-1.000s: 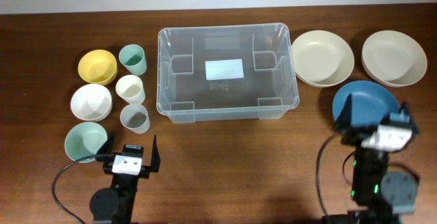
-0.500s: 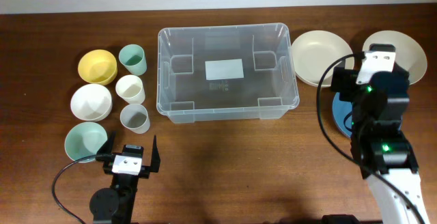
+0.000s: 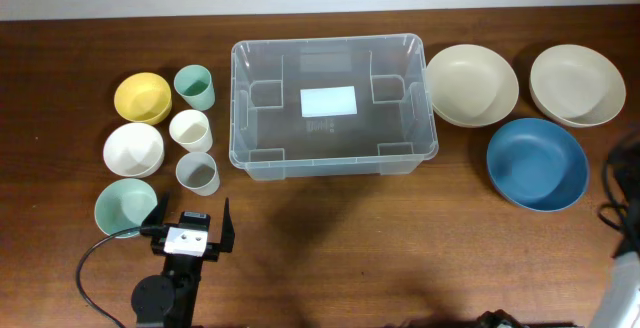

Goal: Pack container
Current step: 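Move the right gripper to the rim of the dark blue bowl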

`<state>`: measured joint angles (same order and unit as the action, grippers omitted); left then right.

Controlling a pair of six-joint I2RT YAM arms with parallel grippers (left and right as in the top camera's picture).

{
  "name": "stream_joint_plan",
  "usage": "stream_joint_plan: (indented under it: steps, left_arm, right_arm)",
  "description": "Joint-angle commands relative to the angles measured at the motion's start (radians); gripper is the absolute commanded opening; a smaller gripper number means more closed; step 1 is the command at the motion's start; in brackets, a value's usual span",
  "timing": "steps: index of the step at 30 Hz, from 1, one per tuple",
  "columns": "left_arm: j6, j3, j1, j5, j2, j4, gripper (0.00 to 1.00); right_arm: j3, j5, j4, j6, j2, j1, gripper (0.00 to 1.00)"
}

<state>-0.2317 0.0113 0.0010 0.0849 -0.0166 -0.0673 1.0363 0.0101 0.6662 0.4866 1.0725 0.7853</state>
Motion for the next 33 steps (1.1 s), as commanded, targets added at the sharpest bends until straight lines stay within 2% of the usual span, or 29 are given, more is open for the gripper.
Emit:
stream_joint_plan:
  steps: [1,8,16,22,33]
  left_arm:
    - [-0.005,-0.002,0.004,-0.003,0.001,-0.008,1.0]
    - [-0.005,-0.002,0.004,-0.003,0.001,-0.008,1.0]
    - [-0.005,-0.002,0.004,-0.003,0.001,-0.008,1.0]
    - [-0.005,-0.002,0.004,-0.003,0.001,-0.008,1.0]
    - [-0.005,-0.002,0.004,-0.003,0.001,-0.008,1.0]
  right_arm:
    - [0.018,0.175,0.02,0.05,0.009,0.097,0.99]
    - [-0.008,0.247,0.042,0.05,0.138,0.131,0.99]
    - [-0.015,0.389,0.058,0.045,0.427,0.13,0.99]
    - [-0.015,0.39,0.063,-0.01,0.595,0.13,0.99]
    - [-0.015,0.383,0.01,-0.103,0.69,0.13,0.99]
